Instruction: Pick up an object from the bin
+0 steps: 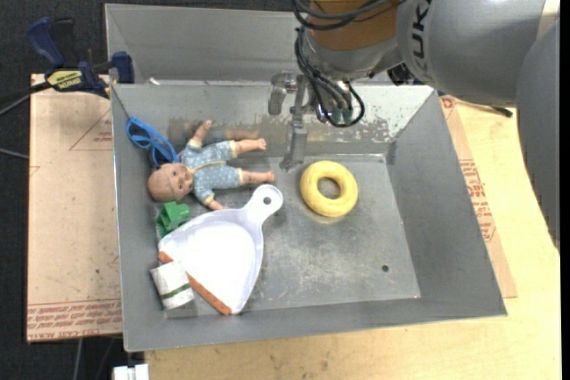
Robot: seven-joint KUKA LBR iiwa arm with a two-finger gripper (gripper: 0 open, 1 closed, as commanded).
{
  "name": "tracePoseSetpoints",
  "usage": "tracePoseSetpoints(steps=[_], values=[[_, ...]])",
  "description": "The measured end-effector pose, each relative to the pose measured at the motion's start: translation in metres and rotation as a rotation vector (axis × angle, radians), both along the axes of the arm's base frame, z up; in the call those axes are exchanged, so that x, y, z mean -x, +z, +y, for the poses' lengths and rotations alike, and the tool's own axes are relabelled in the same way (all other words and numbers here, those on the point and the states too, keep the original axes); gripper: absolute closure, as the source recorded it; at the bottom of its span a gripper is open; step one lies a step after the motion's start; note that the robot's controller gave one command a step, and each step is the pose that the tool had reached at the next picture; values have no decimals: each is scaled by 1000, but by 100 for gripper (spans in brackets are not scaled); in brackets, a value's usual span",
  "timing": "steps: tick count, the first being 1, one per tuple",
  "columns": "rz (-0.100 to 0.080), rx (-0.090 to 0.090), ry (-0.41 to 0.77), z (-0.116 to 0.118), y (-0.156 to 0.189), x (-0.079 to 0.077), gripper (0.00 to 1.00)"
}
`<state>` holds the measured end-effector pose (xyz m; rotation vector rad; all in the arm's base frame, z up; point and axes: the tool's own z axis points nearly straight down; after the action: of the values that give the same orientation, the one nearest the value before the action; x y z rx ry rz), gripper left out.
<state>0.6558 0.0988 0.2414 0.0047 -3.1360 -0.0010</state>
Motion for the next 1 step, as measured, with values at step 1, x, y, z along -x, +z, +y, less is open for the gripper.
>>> tracePoseSetpoints(steps=[1], values=[[-8, -1, -1, 0, 6, -1, 0]])
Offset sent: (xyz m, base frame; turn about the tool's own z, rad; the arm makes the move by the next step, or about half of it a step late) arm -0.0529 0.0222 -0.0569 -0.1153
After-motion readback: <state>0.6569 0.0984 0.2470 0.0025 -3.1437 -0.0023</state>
